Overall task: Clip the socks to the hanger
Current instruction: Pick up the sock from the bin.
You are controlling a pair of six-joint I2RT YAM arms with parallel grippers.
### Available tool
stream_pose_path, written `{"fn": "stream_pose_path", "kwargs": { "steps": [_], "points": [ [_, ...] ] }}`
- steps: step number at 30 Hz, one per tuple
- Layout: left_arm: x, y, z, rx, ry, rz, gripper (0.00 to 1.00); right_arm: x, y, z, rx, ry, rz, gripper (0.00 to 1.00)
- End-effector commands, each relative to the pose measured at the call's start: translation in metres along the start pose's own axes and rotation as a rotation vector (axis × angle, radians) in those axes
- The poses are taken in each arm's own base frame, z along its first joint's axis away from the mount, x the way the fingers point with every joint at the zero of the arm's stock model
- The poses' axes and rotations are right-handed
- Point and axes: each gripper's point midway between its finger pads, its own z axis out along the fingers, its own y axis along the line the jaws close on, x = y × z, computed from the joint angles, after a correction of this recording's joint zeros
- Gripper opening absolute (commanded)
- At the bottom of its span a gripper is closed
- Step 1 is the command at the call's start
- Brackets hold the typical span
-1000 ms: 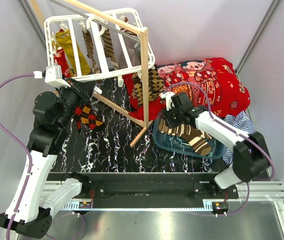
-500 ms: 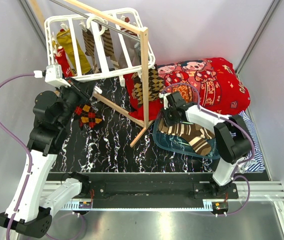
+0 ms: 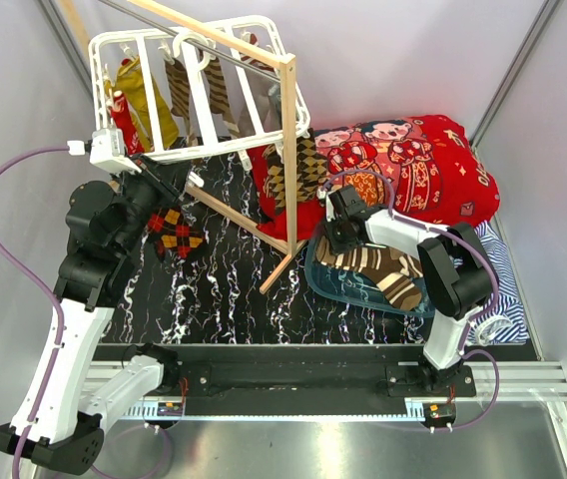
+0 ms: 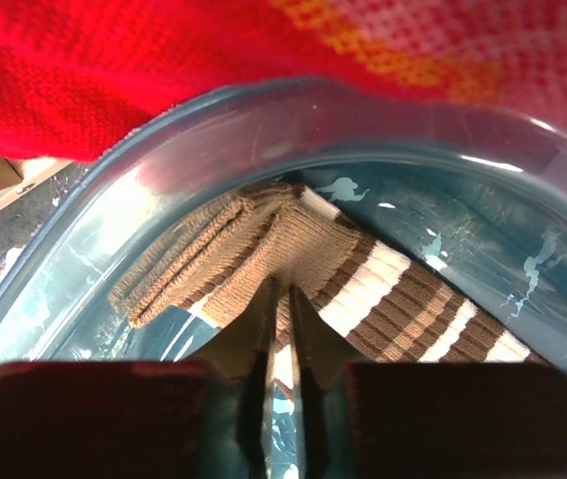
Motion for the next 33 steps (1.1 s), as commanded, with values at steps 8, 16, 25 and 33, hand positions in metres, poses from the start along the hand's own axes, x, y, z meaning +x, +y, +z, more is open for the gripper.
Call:
{"fn": "stream_pose_path", "kwargs": {
  "steps": [8, 16, 25, 33],
  "points": [
    [-0.009, -0.004, -0.002, 0.010, -0.011, 0.014, 0.12, -0.008, -0.007, -0.009, 0.039, -0.046, 0.023, 0.05],
    [-0.010, -0.005, -0.004, 0.013, -0.013, 0.014, 0.12, -0.012, -0.012, -0.018, 0.087, -0.028, 0.040, 0.29],
    [-0.009, -0.003, -0.004, 0.006, -0.017, 0.017, 0.12, 0.001, -0.010, 0.001, 0.091, 0.073, 0.058, 0.29],
    [-0.011, -0.003, -0.006, 0.003, -0.021, 0.020, 0.12, 0.023, -0.010, 0.016, 0.099, 0.181, 0.080, 0.09]
  ]
}}
